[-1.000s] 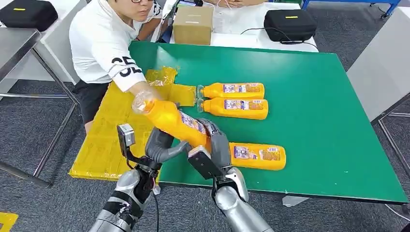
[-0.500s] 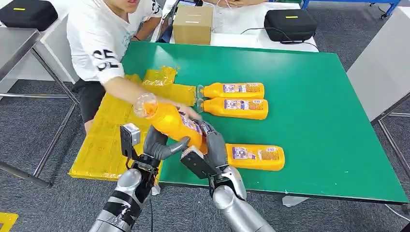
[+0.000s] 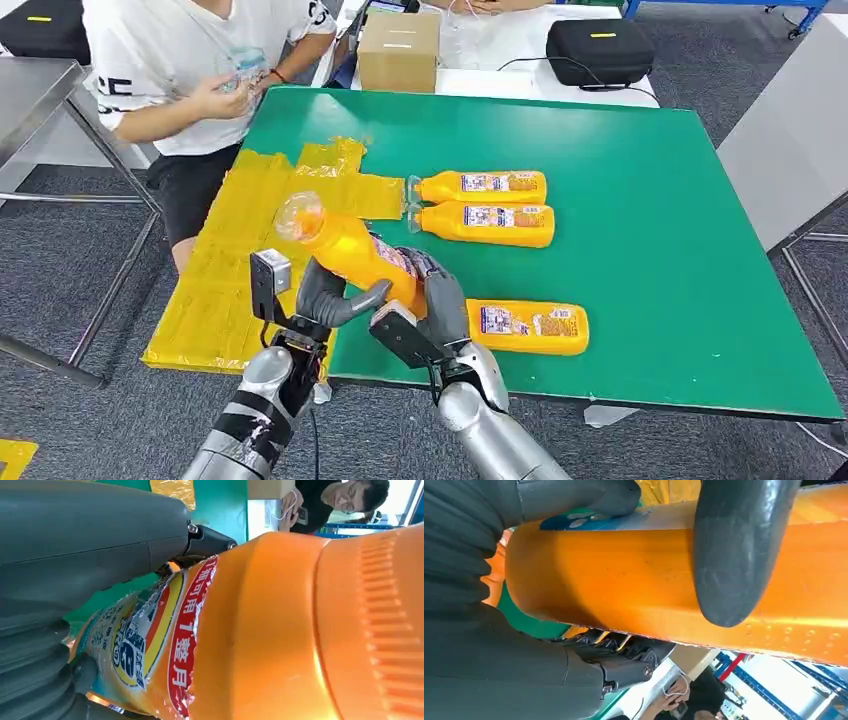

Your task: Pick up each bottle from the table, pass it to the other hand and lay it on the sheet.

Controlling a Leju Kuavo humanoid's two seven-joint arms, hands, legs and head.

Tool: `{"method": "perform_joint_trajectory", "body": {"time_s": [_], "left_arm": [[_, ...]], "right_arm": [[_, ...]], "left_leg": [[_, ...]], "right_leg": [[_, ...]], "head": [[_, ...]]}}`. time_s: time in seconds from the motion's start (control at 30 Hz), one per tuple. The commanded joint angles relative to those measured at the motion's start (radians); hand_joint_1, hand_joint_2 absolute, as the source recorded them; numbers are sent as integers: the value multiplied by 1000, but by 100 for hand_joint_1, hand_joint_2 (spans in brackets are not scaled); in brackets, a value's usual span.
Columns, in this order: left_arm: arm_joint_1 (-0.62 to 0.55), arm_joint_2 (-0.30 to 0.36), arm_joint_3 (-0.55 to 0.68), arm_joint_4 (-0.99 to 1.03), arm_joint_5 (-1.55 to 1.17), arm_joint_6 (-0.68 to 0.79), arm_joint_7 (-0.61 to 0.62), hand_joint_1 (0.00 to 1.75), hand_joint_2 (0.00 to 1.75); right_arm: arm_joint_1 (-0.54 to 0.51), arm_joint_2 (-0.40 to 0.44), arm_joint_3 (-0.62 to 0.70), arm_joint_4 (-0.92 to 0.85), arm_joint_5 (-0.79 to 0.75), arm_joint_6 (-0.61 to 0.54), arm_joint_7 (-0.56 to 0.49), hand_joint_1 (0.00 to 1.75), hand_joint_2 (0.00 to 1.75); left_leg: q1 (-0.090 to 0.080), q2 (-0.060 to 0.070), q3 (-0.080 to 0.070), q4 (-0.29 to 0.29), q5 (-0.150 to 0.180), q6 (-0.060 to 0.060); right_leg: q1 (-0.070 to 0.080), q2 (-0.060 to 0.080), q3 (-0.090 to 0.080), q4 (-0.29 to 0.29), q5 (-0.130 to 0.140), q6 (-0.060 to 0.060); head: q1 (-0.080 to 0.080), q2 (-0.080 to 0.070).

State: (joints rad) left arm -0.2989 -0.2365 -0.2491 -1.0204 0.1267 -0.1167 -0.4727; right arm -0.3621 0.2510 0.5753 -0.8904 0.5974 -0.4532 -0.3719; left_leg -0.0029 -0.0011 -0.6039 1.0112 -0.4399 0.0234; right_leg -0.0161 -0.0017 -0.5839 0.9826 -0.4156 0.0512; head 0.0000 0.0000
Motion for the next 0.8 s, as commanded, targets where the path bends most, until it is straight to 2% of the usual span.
{"method": "perform_joint_trajectory", "body": {"time_s": [0.03,0.07,0.1,0.33,0.4,0.53,0.7,0.8], "left_arm": [[-50,12,31,62,56,-35,18,175,175],[-49,15,41,62,89,-65,29,175,175],[-47,14,51,61,123,-94,38,175,175],[-52,53,83,40,111,-47,7,175,175],[-75,86,86,35,19,45,-38,175,175],[-143,153,113,82,-112,125,-70,175,175],[-196,202,179,152,-262,134,-95,175,175],[-236,259,129,213,-398,173,-86,175,175]], "right_arm": [[-41,-7,33,60,-8,1,-8,44,175],[-41,-7,21,58,-27,4,-10,17,175],[-40,-10,19,58,-28,-5,-12,0,175],[-8,-15,-87,-20,-144,-58,-65,0,175],[12,-19,-144,-88,-211,-76,-86,0,175],[30,-37,-196,-170,-277,-61,-105,0,175],[41,-37,-241,-202,-329,-35,-126,0,175],[33,-42,-242,-195,-338,-22,-130,0,175]], "left_leg": [[1,0,3,0,-1,-1],[0,0,2,0,0,-1],[1,1,3,0,-1,-1],[2,0,4,0,-1,-2],[1,0,1,0,0,-1],[1,0,1,1,0,-2],[1,0,2,0,0,-2],[1,1,1,0,0,-1]], "right_leg": [[1,0,3,-1,-1,-2],[1,0,2,0,0,-1],[1,1,3,0,0,-2],[2,0,4,0,-1,-3],[1,0,1,0,0,-1],[2,-1,1,1,-1,-2],[1,0,2,0,0,-2],[1,0,1,0,0,-2]], "head": [[0,0],[0,0],[0,0],[0,0],[0,0],[0,0],[0,0],[0,0]]}}
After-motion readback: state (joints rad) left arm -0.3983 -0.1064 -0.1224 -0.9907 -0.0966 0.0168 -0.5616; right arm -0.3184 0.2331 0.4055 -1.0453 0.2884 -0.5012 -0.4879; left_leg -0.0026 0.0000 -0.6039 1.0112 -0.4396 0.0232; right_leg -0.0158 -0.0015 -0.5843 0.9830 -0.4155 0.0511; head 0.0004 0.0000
